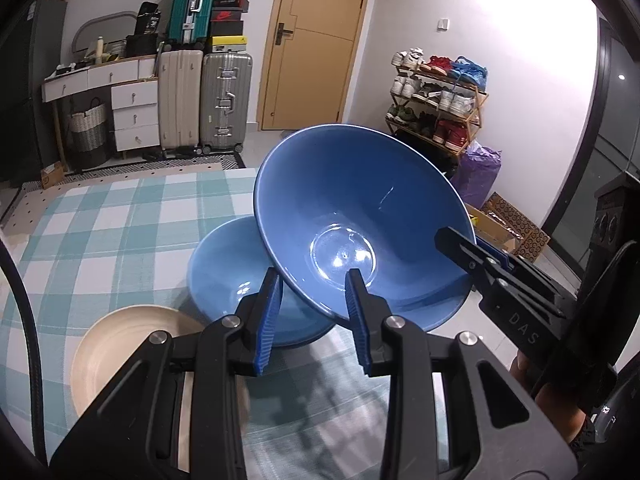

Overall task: Organize plates and bowls
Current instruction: 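Lift the blue bowl with both tools and carry it over the nested bowls, then lower the held blue bowl into the nested blue bowls with both tools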

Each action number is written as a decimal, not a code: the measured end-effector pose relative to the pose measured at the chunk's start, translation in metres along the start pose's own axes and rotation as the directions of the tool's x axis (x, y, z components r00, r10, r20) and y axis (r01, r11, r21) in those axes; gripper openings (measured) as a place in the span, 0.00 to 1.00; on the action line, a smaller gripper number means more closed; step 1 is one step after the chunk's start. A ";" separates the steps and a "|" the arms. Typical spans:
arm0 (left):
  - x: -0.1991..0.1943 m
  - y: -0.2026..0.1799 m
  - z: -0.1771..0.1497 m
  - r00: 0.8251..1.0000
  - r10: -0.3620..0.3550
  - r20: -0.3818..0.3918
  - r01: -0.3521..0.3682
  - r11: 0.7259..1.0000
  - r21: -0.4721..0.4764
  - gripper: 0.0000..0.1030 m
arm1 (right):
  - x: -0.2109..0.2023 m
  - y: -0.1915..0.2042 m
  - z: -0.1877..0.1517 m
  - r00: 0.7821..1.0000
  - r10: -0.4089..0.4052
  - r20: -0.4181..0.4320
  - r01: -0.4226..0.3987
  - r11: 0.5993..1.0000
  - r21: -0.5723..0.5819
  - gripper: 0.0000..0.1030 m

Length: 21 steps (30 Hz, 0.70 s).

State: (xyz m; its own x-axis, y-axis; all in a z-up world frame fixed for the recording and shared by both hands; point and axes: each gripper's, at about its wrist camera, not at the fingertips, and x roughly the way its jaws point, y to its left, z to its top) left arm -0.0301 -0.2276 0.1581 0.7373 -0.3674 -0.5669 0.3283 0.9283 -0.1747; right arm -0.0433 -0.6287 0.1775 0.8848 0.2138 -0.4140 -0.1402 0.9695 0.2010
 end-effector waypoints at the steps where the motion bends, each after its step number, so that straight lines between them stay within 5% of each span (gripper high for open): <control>1: -0.001 0.003 -0.001 1.000 0.003 -0.002 -0.003 1.000 -0.005 0.28 | 0.003 0.003 -0.002 1.000 0.006 -0.007 -0.006 1.000 -0.001 0.26; 21: 0.029 0.053 -0.011 0.997 0.063 -0.033 -0.064 0.996 -0.054 0.28 | 0.052 0.032 -0.024 0.997 0.044 -0.071 -0.047 0.998 -0.035 0.26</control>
State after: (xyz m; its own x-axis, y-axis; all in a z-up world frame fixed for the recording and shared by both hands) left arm 0.0017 -0.1887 0.1235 0.7366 -0.3065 -0.6029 0.2476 0.9517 -0.1813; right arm -0.0120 -0.5834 0.1415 0.8441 0.2642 -0.4666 -0.1967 0.9621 0.1888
